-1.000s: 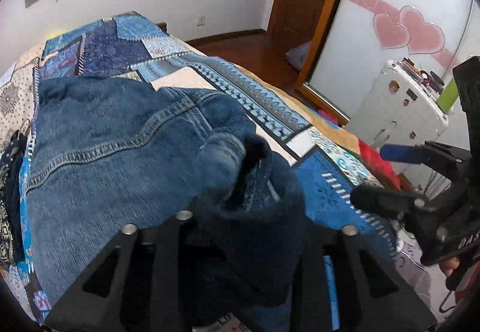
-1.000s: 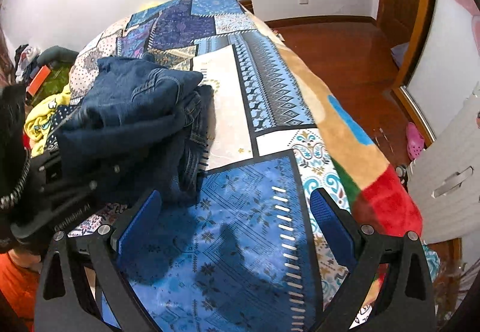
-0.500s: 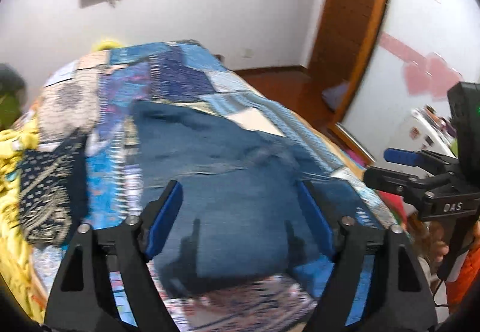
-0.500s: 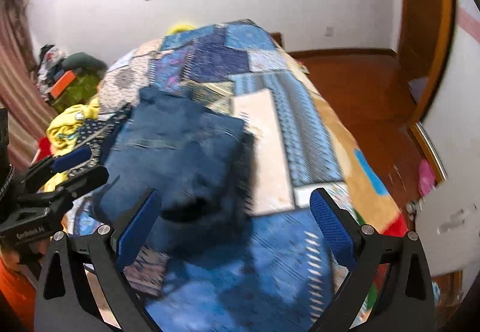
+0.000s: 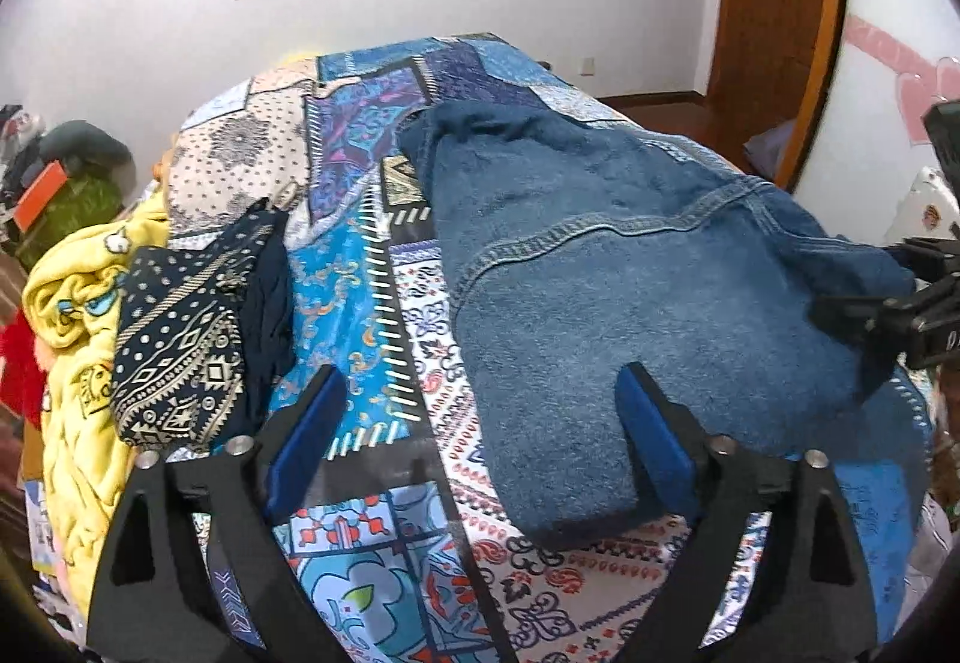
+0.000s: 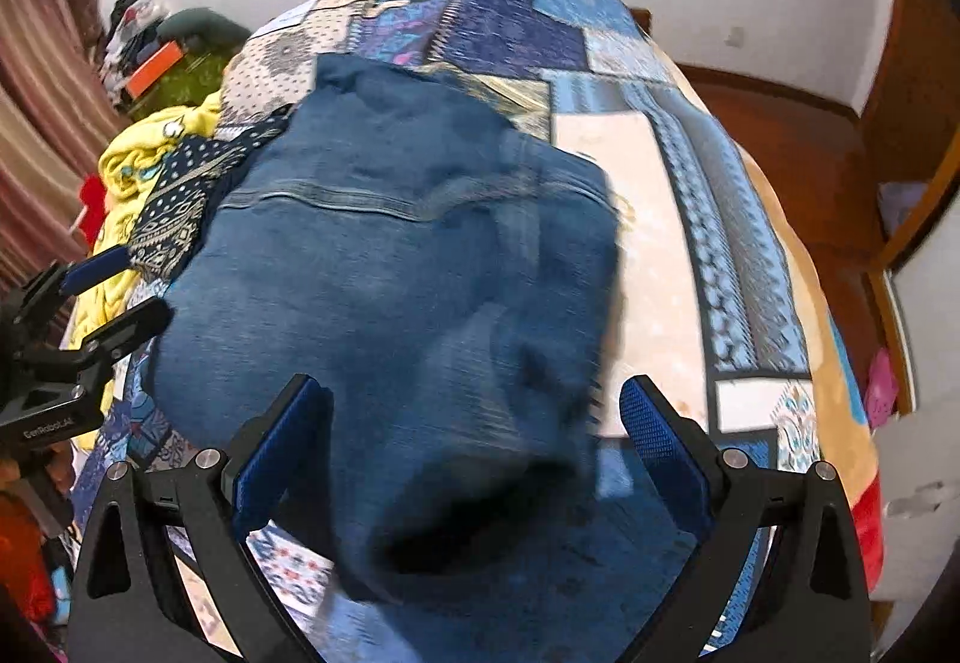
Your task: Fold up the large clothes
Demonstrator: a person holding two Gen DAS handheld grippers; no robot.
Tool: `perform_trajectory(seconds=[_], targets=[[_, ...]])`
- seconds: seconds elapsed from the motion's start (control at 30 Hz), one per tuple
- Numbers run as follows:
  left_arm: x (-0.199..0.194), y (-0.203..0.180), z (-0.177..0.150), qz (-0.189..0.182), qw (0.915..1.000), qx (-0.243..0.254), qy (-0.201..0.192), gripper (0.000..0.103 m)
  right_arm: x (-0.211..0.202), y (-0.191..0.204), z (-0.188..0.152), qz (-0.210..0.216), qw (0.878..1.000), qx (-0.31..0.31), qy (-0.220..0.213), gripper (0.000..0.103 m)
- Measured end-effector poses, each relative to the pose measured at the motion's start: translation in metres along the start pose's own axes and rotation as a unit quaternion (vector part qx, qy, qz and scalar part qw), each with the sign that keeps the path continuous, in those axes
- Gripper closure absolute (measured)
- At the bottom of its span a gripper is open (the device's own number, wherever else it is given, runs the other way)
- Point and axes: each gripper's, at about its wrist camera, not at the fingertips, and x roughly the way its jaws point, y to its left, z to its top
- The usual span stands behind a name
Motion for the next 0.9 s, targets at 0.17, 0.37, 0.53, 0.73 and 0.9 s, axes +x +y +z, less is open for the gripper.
perform_trajectory(seconds=[0.17, 0.37, 0.53, 0.73, 0.9], targets=[[0.007, 0.007, -0.005, -0.025, 0.9993, -0.029, 0.004, 0.007, -0.008, -0.047, -0.016, 0.014, 0.999, 0.039, 0.018, 0.004], [0.01, 0.007, -0.013, -0.025, 0.9992, -0.032, 0.0, 0.002, -0.017, -0.051, -0.033, 0.009, 1.0, 0.017, 0.003, 0.004], [0.009, 0.012, -0.012, -0.027, 0.9987, -0.039, 0.017, 0.002, -0.018, -0.047, -0.026, -0.007, 1.0, 0.016, 0.002, 0.004], [0.009, 0.018, 0.016, -0.013, 0.9991, -0.012, 0.038, 0.002, -0.044, -0.032, 0.014, -0.017, 0.999, 0.005, -0.033, 0.003], [0.018, 0.027, 0.053, -0.025, 0.9991, -0.025, 0.021, 0.002, -0.036, -0.007, 0.057, -0.011, 0.998, -0.025, -0.055, 0.003]])
